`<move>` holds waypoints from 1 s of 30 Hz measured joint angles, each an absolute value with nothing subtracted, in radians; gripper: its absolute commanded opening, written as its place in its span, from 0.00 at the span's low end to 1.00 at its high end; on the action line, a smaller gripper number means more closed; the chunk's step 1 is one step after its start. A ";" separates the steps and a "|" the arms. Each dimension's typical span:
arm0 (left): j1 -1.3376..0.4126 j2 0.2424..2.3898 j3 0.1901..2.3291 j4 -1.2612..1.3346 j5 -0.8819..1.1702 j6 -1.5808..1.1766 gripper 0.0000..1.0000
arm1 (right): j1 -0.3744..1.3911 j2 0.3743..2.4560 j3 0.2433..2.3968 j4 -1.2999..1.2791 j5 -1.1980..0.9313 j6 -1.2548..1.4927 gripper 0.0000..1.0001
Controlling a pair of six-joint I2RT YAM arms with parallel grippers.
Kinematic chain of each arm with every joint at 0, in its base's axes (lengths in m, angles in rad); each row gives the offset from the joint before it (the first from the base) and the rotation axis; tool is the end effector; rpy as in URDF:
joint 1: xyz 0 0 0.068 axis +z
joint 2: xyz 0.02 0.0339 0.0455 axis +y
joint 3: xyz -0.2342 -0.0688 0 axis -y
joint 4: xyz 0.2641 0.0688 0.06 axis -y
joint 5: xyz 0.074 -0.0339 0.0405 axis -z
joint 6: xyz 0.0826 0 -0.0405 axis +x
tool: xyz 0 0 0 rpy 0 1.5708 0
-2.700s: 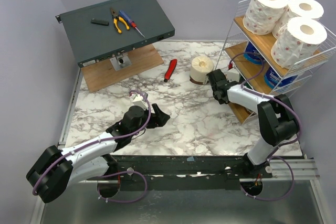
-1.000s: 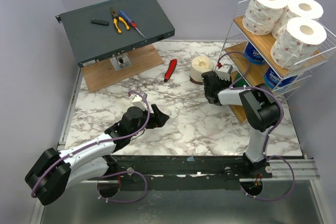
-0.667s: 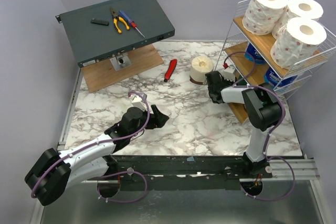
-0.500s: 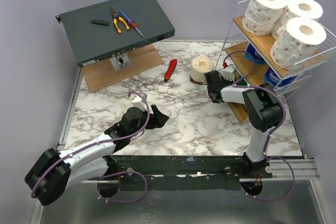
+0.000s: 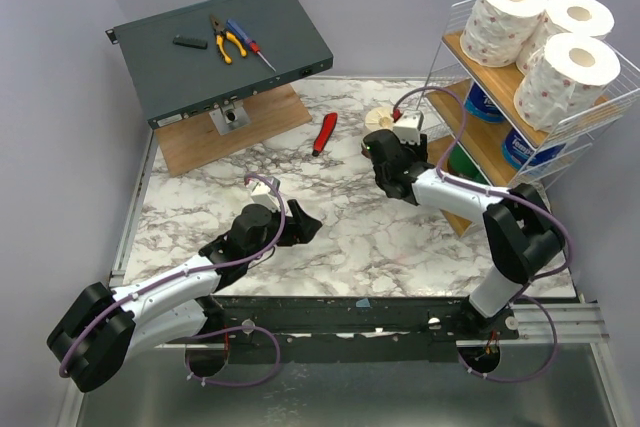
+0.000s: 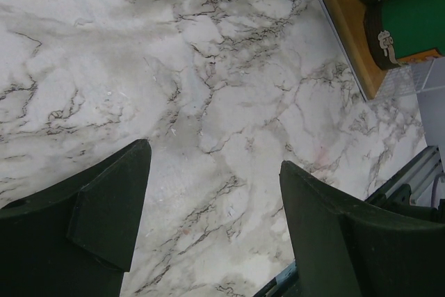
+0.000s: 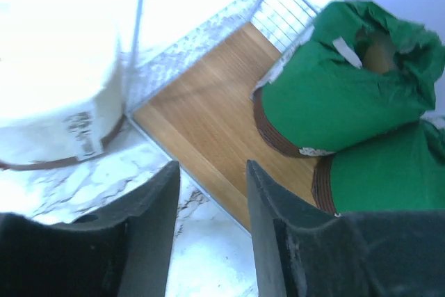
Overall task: Place and organize the paper towels onto the shelf
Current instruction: Pick up the paper towel from the center of the board.
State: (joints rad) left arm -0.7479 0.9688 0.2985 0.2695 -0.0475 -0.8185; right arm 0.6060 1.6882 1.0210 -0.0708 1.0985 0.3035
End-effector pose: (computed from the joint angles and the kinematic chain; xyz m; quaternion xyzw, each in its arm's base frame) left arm 0.2048 -0.1846 0.1284 -0.0425 0.8325 -0.3755 0.4052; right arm 0.3498 0.1529 0.1547 0.0912 0.8029 -0.2774 0.5196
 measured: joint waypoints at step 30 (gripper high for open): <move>-0.747 0.962 0.299 0.242 -0.068 -0.817 0.78 | 0.614 1.923 1.423 -0.120 0.655 0.260 0.75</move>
